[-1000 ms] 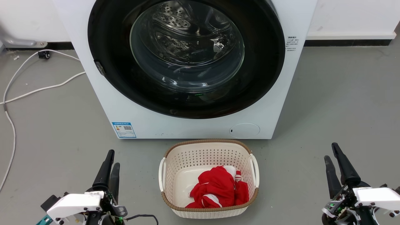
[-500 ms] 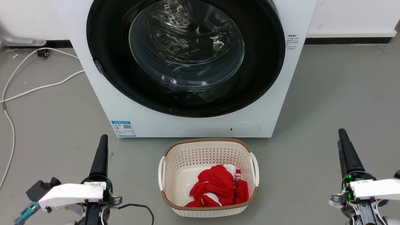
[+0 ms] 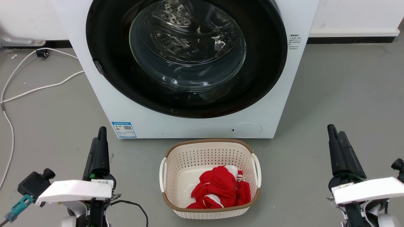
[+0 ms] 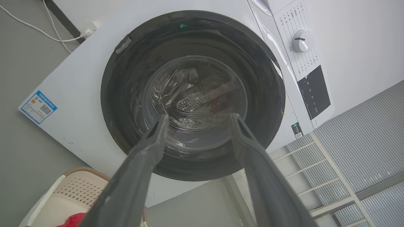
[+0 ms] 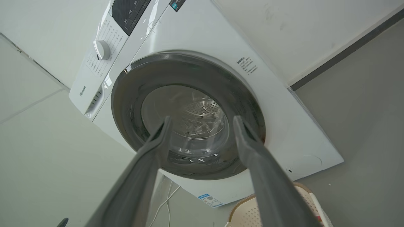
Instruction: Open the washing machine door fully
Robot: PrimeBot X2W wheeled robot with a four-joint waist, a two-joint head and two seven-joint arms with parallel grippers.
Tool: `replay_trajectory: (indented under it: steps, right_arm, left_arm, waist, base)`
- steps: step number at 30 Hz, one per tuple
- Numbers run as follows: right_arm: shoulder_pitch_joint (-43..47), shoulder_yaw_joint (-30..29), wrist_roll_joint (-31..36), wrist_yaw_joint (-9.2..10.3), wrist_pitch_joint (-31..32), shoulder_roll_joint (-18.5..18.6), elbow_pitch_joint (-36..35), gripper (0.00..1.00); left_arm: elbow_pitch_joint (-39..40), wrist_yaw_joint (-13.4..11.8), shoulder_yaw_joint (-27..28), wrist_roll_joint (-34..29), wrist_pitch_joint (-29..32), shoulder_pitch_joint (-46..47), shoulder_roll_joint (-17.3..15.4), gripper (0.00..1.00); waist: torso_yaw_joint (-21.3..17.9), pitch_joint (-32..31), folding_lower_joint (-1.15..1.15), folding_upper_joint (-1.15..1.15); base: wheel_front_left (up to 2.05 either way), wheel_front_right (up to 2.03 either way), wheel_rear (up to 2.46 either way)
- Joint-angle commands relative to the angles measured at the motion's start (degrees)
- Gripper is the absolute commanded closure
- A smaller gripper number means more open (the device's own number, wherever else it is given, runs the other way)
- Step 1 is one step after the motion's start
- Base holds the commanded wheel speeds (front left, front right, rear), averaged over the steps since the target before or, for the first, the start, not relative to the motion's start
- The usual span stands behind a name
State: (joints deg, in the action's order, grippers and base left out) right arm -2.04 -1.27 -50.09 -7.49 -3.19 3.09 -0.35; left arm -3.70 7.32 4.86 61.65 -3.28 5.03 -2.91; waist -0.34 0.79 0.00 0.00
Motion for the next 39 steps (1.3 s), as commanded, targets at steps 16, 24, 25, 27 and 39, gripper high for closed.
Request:
replay_trajectory:
  steps: [16, 24, 25, 27, 39]
  right_arm:
    - [2.1, 0.9, 17.2, 0.0, -3.0, 0.0, -0.7, 0.0]
    - [2.8, 0.9, 23.0, 0.0, -3.5, -0.1, -0.5, 0.0]
    - [2.9, 0.9, 23.6, 0.0, -3.6, -0.1, -0.5, 0.0]
    - [2.9, 0.9, 24.8, 0.0, -3.7, -0.1, -0.5, 0.0]
    - [3.6, 1.3, 31.2, 0.0, -5.0, -0.1, -0.5, 0.0]
  left_arm:
    - [2.6, 0.2, -1.7, -21.7, -3.3, -1.0, -1.3, 0.0]
    - [2.6, -0.1, -2.6, -29.2, -4.6, -1.7, -1.6, 0.0]
    - [2.6, -0.1, -2.8, -30.1, -4.7, -1.8, -1.7, 0.0]
    - [2.5, -0.3, -3.2, -31.8, -5.1, -1.8, -1.8, 0.0]
    - [2.5, -2.4, -5.7, -40.4, -6.8, -2.6, -3.1, 0.0]
  waist:
    - [0.1, -0.4, 0.0, 0.0]
    - [0.2, -0.5, 0.0, 0.0]
    - [0.2, -0.5, 0.0, 0.0]
    - [0.2, -0.6, 0.0, 0.0]
    - [0.0, -0.6, 0.0, 0.0]
  base:
    - [0.0, 0.0, 0.0]
    - [0.0, 0.0, 0.0]
    - [0.0, 0.0, 0.0]
    - [0.0, 0.0, 0.0]
    - [0.0, 0.0, 0.0]
